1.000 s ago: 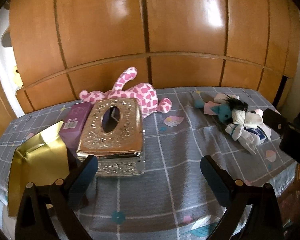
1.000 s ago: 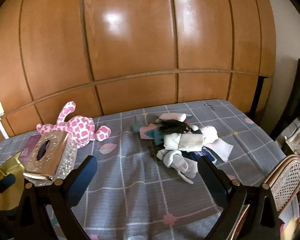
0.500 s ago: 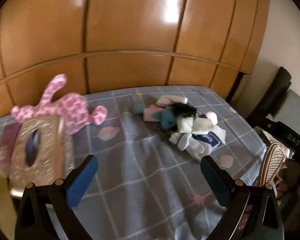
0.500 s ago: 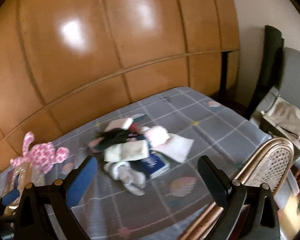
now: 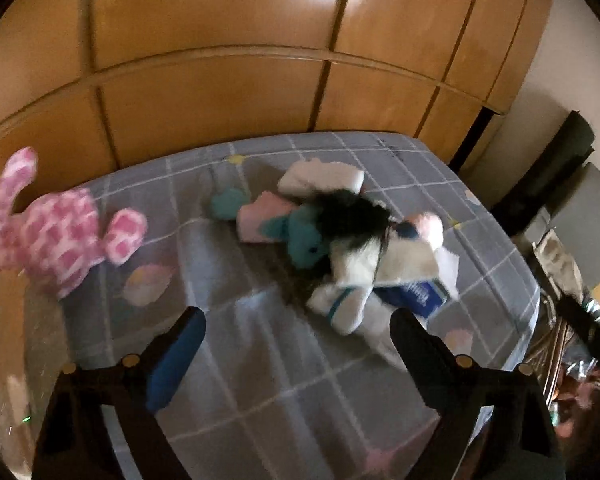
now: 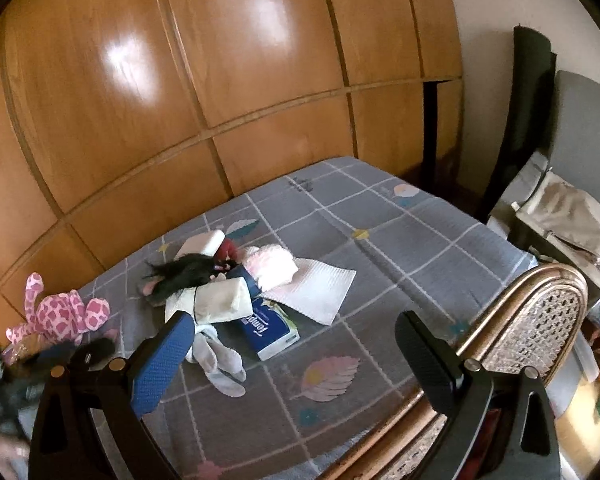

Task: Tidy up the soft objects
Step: 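Grasp the black wig with the left tool while the right grasps the white rolled towel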

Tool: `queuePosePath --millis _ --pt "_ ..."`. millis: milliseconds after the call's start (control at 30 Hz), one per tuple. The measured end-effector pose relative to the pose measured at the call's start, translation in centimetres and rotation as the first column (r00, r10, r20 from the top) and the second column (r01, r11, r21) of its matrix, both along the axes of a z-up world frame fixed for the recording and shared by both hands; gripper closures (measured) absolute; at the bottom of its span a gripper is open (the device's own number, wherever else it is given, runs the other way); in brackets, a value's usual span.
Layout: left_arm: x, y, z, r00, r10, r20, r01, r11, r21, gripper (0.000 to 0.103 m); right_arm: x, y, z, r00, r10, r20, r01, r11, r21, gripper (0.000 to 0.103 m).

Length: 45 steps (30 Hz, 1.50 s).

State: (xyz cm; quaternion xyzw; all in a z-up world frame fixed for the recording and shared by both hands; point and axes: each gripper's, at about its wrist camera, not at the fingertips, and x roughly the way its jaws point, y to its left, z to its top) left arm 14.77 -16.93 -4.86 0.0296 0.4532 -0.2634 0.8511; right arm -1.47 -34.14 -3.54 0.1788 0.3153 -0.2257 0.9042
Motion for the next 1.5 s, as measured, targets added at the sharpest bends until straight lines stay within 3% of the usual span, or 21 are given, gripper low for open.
queuePosePath --millis 200,267,333,367,400,433,500,600,733,833,1167,1333,1500 --pt "3.9 -5.1 0.1 0.998 -0.062 0.019 0.061 0.998 0.023 0.014 0.8 0.0 -0.5 0.998 0.058 -0.007 -0.058 0.998 0.004 0.001" --pt "5.5 -6.7 -0.7 0.997 -0.071 0.003 0.071 0.997 0.042 0.021 1.0 0.0 -0.6 0.997 0.071 -0.008 -0.071 0.997 0.008 0.001" --pt "7.0 -8.4 -1.9 0.996 -0.090 -0.026 0.091 0.994 0.062 0.035 1.3 0.0 -0.8 0.997 0.082 -0.014 -0.082 0.997 0.014 0.001" --pt "7.4 -9.0 -2.3 0.994 -0.102 -0.040 0.104 0.992 0.066 0.054 1.4 0.0 -0.9 0.996 0.089 -0.018 -0.088 0.996 0.018 0.001" --pt "7.6 -9.3 -2.6 0.992 -0.113 -0.053 0.116 0.991 0.068 0.087 1.4 0.0 -1.0 0.996 0.092 -0.022 -0.091 0.996 0.019 0.001" --pt "7.8 -9.7 -3.2 0.988 -0.131 -0.077 0.136 0.989 0.065 0.098 1.5 0.0 -1.1 0.995 0.097 -0.028 -0.096 0.995 0.022 0.001" --pt "7.9 -9.3 -3.8 0.984 -0.141 -0.108 0.145 0.989 0.034 0.098 1.7 0.1 -1.3 0.994 0.105 -0.033 -0.104 0.994 0.028 0.001" --pt "6.2 -7.0 -3.0 0.988 -0.146 -0.049 0.145 0.989 -0.031 0.099 1.9 0.0 -1.6 0.993 0.113 -0.032 -0.112 0.993 0.037 0.002" --pt "3.4 -3.0 -2.1 0.994 -0.106 -0.005 0.106 0.993 -0.043 0.100 2.3 0.0 -1.8 0.991 0.131 -0.028 -0.129 0.990 0.059 0.006" --pt "1.9 -0.1 -2.4 0.998 -0.060 -0.017 0.059 0.996 -0.067 0.101 2.4 0.5 -1.9 0.989 0.146 -0.029 -0.144 0.987 0.066 0.006" --pt "-4.7 7.4 -6.1 0.997 0.024 -0.068 -0.026 0.999 -0.020 0.102 3.4 2.6 -2.8 0.978 0.205 -0.043 -0.194 0.965 0.178 0.006" --pt "-7.1 9.6 -8.5 0.993 0.039 -0.113 -0.038 0.999 0.011 0.102 5.9 4.6 -4.0 0.960 0.271 -0.063 -0.249 0.939 0.237 0.006" --pt "-8.0 10.4 -8.6 0.992 0.042 -0.116 -0.043 0.999 -0.005 0.102 10.1 6.6 -4.6 0.955 0.291 -0.058 -0.267 0.928 0.261 0.006"
